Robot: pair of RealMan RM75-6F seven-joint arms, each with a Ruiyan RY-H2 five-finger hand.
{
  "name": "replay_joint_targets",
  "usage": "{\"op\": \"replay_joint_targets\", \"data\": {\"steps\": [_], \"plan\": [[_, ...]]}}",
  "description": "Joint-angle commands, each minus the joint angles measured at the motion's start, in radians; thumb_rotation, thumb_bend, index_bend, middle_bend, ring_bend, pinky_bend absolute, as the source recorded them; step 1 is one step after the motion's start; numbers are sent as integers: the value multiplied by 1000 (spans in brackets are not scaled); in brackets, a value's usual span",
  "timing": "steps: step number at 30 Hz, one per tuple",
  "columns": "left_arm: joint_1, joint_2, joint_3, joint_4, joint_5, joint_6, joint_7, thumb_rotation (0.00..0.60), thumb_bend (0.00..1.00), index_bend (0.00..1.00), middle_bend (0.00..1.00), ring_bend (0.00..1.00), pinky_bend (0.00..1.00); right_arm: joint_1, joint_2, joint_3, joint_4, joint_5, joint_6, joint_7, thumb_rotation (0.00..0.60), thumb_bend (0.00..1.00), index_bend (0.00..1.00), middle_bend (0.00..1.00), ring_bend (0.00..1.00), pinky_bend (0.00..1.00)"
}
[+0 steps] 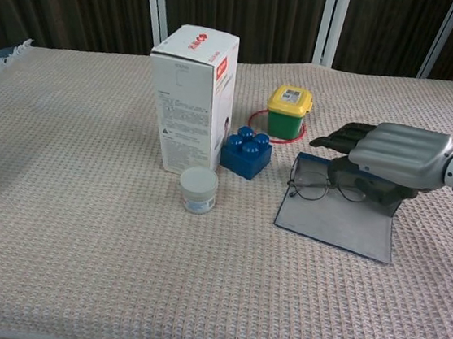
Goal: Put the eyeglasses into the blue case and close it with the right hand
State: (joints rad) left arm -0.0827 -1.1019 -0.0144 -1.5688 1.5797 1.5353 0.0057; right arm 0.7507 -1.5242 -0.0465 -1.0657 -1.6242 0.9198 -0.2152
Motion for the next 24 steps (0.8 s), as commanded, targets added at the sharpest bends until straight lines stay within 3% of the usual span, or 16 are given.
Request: {"op": "replay_joint_targets", "data": {"steps": [1, 11, 21, 23, 24], "plan": [[0, 0, 0, 0, -1, -1, -1, 600, 450, 0, 0, 0, 30, -5, -4, 12, 6, 17, 0, -15, 600, 793, 453, 0, 0, 0], [-1, 0, -1, -2, -2, -3, 2, 600, 450, 0, 0, 0, 30, -13, -19, 36, 11, 56, -7, -69, 600, 793, 443, 0, 0, 0], [3, 3, 0, -4, 0, 3, 0, 600, 450, 0, 0, 0, 31, -39, 36, 7, -52, -1, 77, -35, 600, 792, 438, 0, 0, 0], [3, 3, 1, -5, 2, 3, 0, 600, 450, 0, 0, 0, 30, -51, 48, 0, -70, -15, 107, -26, 600, 739, 437, 0, 0, 0], [3, 3, 1, -5, 2, 3, 0, 600, 450, 0, 0, 0, 30, -59, 52, -1, -78, -21, 126, -23, 600, 653, 437, 0, 0, 0]]}}
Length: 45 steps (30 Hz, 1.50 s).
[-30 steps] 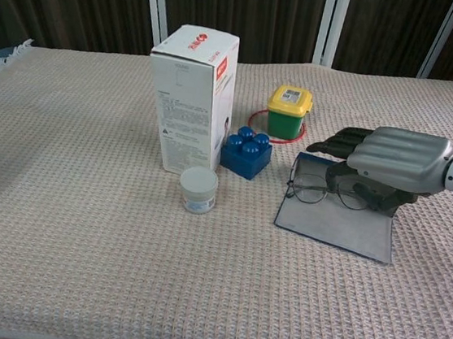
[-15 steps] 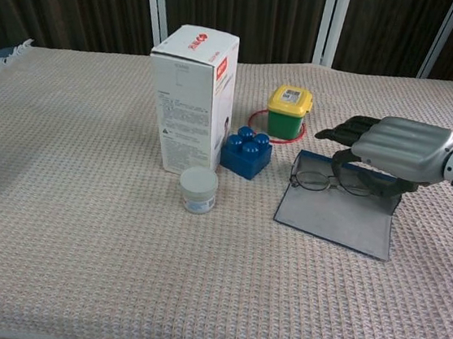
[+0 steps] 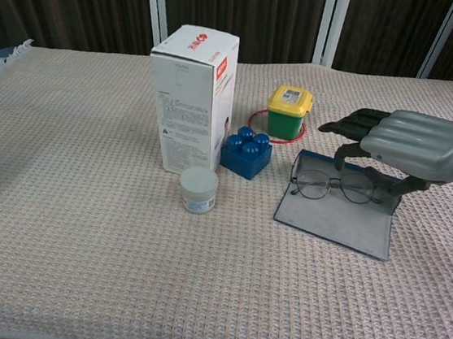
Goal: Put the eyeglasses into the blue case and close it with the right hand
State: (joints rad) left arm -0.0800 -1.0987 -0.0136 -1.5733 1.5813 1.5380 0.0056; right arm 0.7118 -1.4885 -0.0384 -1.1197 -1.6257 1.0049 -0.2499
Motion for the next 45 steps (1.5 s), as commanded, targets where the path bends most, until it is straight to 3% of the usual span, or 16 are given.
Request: {"op": "replay_joint_targets", "data": {"steps": [1, 4, 11, 21, 45], "plan": [[-1, 0, 0, 0, 2, 0, 0, 600, 450, 0, 0, 0, 30, -34, 16, -9, -33, -26, 72, 12, 600, 538, 436, 0, 0, 0], [0, 1, 1, 1, 5, 2, -4, 600, 450, 0, 0, 0, 30, -78, 5, -11, -62, -31, 146, 10, 600, 345, 438, 0, 0, 0], [-1, 3, 5, 3, 16, 3, -11, 600, 450, 0, 0, 0, 30, -137, -27, -30, -142, -16, 166, -66, 600, 254, 461, 0, 0, 0], [8, 8, 6, 8, 21, 20, -28, 600, 450, 0, 0, 0, 30, -157, -46, -28, -188, 10, 129, -125, 600, 252, 462, 0, 0, 0], [12, 8, 9, 9, 28, 26, -26, 600, 450, 0, 0, 0, 30, -169, -105, -15, -107, 7, 105, -134, 600, 252, 452, 0, 0, 0]]}}
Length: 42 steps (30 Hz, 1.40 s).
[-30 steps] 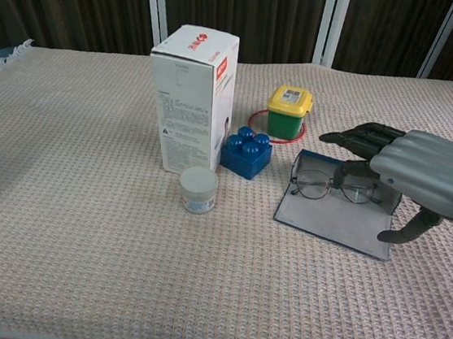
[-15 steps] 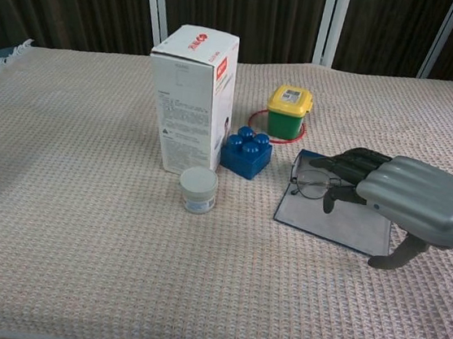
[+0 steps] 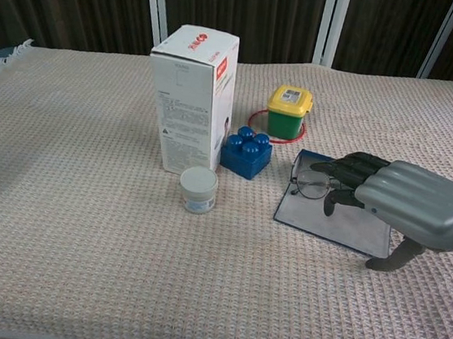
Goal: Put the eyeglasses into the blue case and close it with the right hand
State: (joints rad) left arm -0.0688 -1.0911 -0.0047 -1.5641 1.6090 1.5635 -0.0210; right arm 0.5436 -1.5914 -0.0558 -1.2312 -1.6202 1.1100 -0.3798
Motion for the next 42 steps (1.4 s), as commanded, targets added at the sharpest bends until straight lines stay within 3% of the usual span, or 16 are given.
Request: {"op": "replay_joint_targets", "data": {"steps": [1, 12, 37, 39, 42], "plan": [[1, -1, 0, 0, 0, 1, 1, 600, 450, 0, 0, 0, 30, -2, -3, 5, 8, 4, 0, -4, 600, 252, 452, 0, 0, 0], [1, -2, -1, 0, -2, -1, 5, 600, 450, 0, 0, 0, 30, -7, -4, 33, 56, 42, -14, -14, 600, 252, 455, 0, 0, 0], [-12, -13, -2, -9, -15, -34, 46, 600, 450, 0, 0, 0, 30, 37, -59, 118, 342, 109, -34, 34, 600, 252, 458, 0, 0, 0], [-12, -13, -2, -9, -16, -33, 48, 600, 450, 0, 0, 0, 30, 38, -62, 118, 359, 99, -16, 34, 600, 252, 458, 0, 0, 0], [-10, -13, -1, -10, -14, -31, 48, 600, 449, 0, 0, 0, 30, 22, -29, 75, 338, 60, 3, 75, 600, 252, 458, 0, 0, 0]]}}
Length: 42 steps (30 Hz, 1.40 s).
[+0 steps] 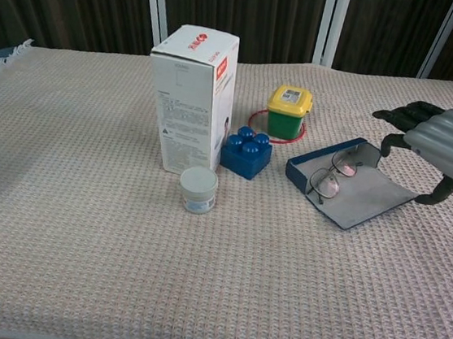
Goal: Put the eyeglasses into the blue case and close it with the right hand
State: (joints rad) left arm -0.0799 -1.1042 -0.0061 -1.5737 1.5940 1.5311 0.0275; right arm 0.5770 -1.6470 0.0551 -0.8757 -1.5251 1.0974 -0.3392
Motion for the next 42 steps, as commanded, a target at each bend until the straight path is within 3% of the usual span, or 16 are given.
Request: {"op": "replay_joint_targets", "data": {"steps": [1, 11, 29, 42], "plan": [[1, 1, 1, -1, 2, 3, -2, 600, 450, 0, 0, 0, 30, -17, 39, -51, -26, -53, 30, 47, 600, 252, 459, 0, 0, 0], [4, 4, 1, -1, 6, 11, -12, 600, 450, 0, 0, 0, 31, -33, 43, -92, -39, -116, 85, 94, 600, 252, 480, 0, 0, 0], [7, 4, -2, 2, 1, 16, -16, 600, 451, 0, 0, 0, 31, -1, -53, -70, 51, -104, 47, 100, 600, 252, 530, 0, 0, 0], [9, 4, -2, 4, 2, 19, -18, 600, 451, 0, 0, 0, 31, 11, -80, -55, 80, -86, 32, 104, 600, 389, 572, 0, 0, 0]]}}
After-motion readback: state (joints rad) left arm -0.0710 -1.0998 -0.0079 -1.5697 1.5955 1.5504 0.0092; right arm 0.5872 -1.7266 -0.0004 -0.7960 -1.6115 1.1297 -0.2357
